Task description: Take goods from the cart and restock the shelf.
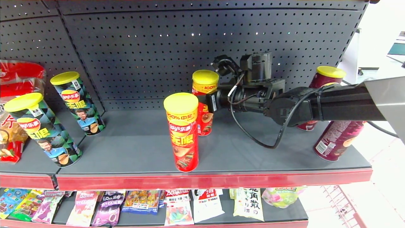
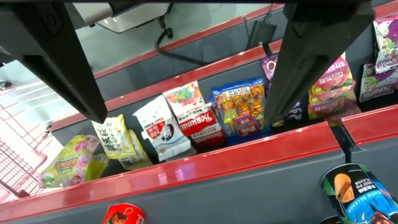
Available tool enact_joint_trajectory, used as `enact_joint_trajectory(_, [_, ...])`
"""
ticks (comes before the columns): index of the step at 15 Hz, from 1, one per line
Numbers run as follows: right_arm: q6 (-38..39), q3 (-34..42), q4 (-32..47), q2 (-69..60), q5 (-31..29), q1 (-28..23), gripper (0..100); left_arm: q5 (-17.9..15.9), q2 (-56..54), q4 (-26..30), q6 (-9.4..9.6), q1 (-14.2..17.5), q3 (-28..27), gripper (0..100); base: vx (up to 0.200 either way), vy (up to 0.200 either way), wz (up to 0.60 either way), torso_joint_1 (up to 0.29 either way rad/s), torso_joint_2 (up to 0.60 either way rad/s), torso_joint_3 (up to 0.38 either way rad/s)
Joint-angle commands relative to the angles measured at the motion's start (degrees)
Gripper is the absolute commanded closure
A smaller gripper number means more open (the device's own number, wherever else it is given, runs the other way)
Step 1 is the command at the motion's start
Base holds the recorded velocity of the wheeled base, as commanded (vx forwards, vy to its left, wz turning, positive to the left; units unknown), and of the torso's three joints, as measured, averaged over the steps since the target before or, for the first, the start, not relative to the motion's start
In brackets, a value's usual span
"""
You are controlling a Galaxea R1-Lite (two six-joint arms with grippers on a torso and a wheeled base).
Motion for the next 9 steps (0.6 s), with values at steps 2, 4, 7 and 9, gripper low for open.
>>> enact_joint_trajectory(2, [-0.01,0.12,-0.07,0.03,0.00,0.07,0,0.01,0.14,-0.05,0.04,0.00,0.05,0,0.000,0.000,0.00,0.000,0.00,0.000])
enact_joint_trajectory(4, [-0.01,0.12,-0.07,-0.15,-0.18,0.07,0,0.01,0.05,-0.05,0.04,0.00,0.05,0,0.000,0.000,0.00,0.000,0.00,0.000])
enact_joint_trajectory(7, [0.08,1.44,-0.07,-1.91,-0.35,0.07,0,0.01,0.05,-0.05,0.04,0.00,0.31,0,0.000,0.000,0.00,0.000,0.00,0.000])
enact_joint_trajectory(9, [0.34,5.92,-0.25,-5.51,-0.53,0.07,0,0.01,0.05,-0.14,0.04,0.00,0.31,0,0.000,0.000,0.00,0.000,0.00,0.000])
